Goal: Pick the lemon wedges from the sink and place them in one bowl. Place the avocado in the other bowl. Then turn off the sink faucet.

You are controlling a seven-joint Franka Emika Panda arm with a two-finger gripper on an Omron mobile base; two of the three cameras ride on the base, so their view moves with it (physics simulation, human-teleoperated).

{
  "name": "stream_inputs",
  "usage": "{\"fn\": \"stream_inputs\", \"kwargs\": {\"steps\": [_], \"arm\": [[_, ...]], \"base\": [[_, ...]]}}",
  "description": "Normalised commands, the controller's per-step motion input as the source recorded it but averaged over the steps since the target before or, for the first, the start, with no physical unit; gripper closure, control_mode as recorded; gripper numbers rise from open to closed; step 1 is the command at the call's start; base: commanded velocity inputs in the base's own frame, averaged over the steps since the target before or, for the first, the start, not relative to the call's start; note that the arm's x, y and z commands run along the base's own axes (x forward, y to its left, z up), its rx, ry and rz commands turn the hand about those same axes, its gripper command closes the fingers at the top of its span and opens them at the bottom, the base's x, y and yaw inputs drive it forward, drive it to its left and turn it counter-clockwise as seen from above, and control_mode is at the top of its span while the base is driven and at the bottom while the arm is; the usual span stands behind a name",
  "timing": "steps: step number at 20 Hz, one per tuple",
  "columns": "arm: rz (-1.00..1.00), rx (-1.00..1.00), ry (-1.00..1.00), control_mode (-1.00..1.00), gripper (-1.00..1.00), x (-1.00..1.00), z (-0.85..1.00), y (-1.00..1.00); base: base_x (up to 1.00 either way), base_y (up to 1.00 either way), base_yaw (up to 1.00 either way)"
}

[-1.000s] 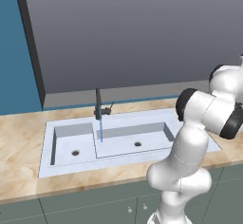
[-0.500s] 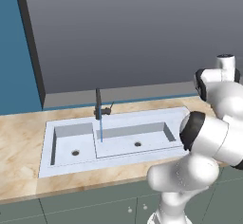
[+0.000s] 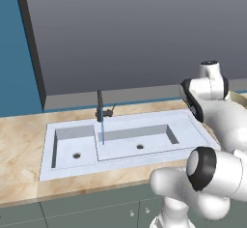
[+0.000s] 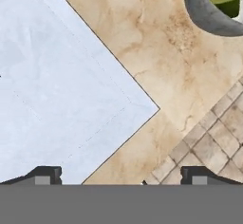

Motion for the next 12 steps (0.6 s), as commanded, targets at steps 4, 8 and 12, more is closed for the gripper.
{"fn": "stream_inputs", "kwargs": {"steps": [4,8,12], "arm": [[0.25,0.00,0.04,-1.00,-1.00,-0.20,0.00,0.52],[0.25,0.00,0.05,-1.00,-1.00,-0.07,0.00,0.52],[0.25,0.00,-0.01,-1.00,-1.00,0.00,-0.05,0.75]], "base": [[0.00,0.00,0.00],[0.00,0.00,0.00],[0.00,0.00,0.00]]}}
